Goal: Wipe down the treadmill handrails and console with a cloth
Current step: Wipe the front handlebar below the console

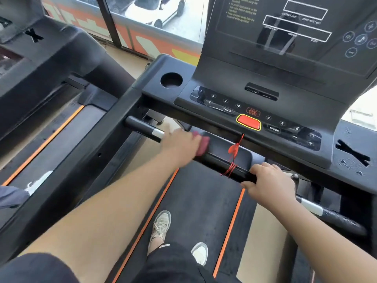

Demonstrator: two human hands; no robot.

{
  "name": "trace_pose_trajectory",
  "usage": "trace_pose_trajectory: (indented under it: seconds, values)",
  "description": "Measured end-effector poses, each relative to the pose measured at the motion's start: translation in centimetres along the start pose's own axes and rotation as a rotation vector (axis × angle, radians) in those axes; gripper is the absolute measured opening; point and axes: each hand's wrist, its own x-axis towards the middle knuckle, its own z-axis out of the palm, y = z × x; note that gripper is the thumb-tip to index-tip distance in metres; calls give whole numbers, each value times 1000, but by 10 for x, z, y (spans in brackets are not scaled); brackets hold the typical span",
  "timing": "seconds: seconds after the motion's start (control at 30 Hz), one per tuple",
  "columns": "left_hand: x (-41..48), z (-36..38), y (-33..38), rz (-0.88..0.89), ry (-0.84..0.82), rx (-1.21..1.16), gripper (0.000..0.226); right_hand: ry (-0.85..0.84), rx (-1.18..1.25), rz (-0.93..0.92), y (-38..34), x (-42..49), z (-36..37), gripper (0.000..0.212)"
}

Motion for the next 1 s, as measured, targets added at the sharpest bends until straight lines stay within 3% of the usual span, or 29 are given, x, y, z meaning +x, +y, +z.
trace_pose_trajectory:
  seconds: [0.1,0.17,0.3,0.4,0.47,0.53,0.57,0.7,0.8,0.9,0.97,1.0]
  values:
    - [-3,-10,-25,-145,53,45,33,-2,-25,1,-2,-1,-1,35]
    - [-17,-7,3,-92,122,63,45,-7,-33,1,-3,1,-2,36]
    - [-52,32,63,214,246,-292,40,-32,-49,1,-4,2,-5,35]
    - [-40,34,25,387,251,-227,40,-32,-38,6,-4,4,-7,35]
    - [-26,21,-3,259,203,-162,37,-33,-34,11,-4,4,-7,35]
    - [-16,13,-15,-3,213,-87,50,-30,-20,19,-3,3,-6,36]
    - [-19,10,-2,-44,186,-31,57,-26,-8,26,-3,3,-5,36]
    - [-52,40,74,219,302,-303,42,-35,17,27,-3,3,-5,35]
    - [-42,46,48,387,297,-205,47,-33,27,25,-2,2,-5,35]
    - [-27,34,7,183,279,-205,46,-8,37,23,1,0,0,37]
    - [-35,35,24,-10,345,-194,48,-3,53,28,2,-1,2,38]
    - [-45,39,46,-24,377,-206,50,3,60,26,2,-1,3,38]
